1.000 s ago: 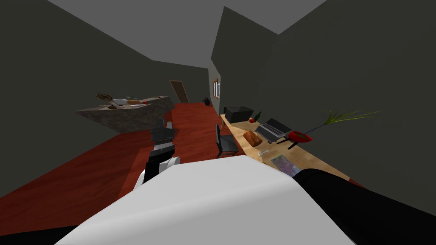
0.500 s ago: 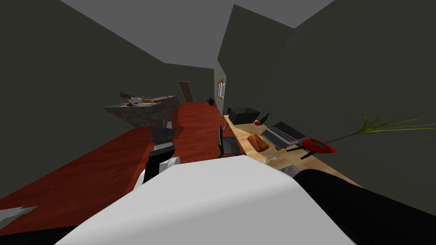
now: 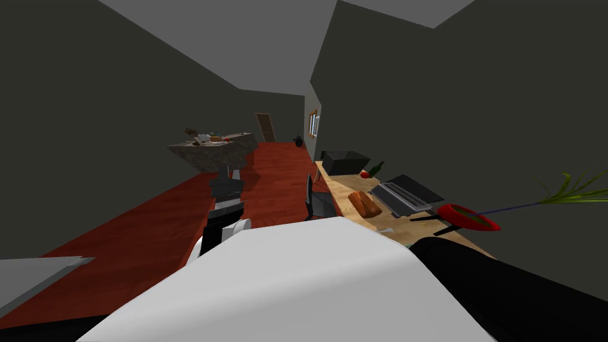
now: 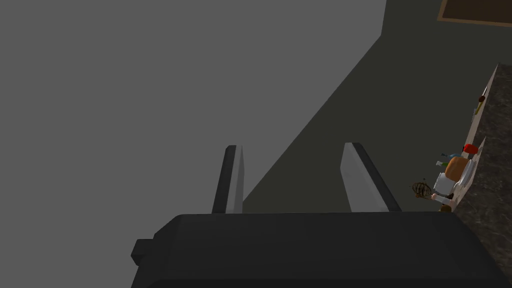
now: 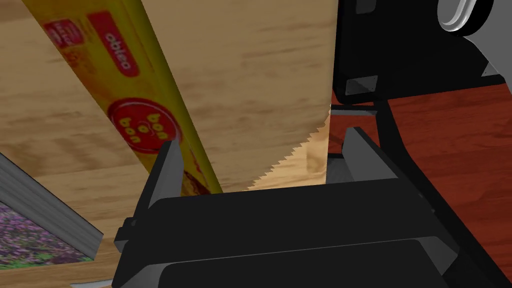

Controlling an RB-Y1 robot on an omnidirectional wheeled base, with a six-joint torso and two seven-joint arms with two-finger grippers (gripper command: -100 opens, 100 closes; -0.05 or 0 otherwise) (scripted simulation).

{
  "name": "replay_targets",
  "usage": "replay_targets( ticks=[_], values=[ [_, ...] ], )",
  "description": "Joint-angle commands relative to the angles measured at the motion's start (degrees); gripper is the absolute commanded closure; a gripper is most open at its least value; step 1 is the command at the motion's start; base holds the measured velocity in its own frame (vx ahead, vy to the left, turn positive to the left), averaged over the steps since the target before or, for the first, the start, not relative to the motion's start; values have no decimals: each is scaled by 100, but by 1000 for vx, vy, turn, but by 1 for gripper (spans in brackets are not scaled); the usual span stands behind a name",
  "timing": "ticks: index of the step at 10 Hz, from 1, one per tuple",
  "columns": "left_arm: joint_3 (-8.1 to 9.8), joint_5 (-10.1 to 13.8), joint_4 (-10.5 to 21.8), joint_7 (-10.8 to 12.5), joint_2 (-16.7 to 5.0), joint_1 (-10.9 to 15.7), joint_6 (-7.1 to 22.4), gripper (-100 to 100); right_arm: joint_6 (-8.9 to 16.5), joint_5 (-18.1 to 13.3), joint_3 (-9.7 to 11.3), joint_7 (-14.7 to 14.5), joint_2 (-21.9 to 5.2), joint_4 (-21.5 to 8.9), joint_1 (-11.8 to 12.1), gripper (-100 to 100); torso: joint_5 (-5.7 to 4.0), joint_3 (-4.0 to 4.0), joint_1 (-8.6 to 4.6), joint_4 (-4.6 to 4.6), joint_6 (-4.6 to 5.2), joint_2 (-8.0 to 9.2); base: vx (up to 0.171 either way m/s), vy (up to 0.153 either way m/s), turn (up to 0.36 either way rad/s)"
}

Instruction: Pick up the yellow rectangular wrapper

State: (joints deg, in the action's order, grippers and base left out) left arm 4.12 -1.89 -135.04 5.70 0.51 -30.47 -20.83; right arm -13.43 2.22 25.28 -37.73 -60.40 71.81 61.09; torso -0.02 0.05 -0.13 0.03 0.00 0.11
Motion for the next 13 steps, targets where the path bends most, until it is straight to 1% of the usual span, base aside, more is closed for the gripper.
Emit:
replay_targets(
  ticks=[1,3,4,5,6,8,9,10,13],
  values=[
    [0,0,0,0,0,0,0,0,73,12,77,-114,-76,-58,22,-100,0,0,0,0,0,0,-30,-68,195],
    [0,0,0,0,0,0,0,0,196,6,210,-307,-25,-150,-79,-100,-3,3,-14,1,-3,5,-45,-102,290],
    [0,0,0,0,0,0,0,0,132,2,189,-243,-26,-172,-72,-100,-5,4,-20,2,-3,6,-20,-49,72],
    [1,0,0,0,0,-1,0,0,146,2,192,-263,-27,-174,-77,0,-3,1,-2,1,5,0,-3,-10,-11],
    [0,0,0,0,0,-1,0,0,201,-75,252,-240,144,-308,-223,-100,2,-2,14,0,4,-5,-7,-24,63],
    [0,0,0,0,0,-1,0,0,271,-172,326,-214,358,-476,-405,-100,1,-2,10,0,4,-5,-17,-38,55],
    [0,0,0,0,0,-1,0,0,261,-140,295,-233,291,-397,-337,-100,0,-1,7,0,4,-3,-9,-18,10],
    [0,0,0,0,0,-1,0,0,269,-146,301,-228,303,-409,-350,100,2,-3,14,-1,5,-6,0,0,0],
    [0,0,0,0,0,-1,0,0,266,-145,299,-228,297,-408,-346,100,-6,-1,15,2,6,-6,-1,-2,1]
  ],
)
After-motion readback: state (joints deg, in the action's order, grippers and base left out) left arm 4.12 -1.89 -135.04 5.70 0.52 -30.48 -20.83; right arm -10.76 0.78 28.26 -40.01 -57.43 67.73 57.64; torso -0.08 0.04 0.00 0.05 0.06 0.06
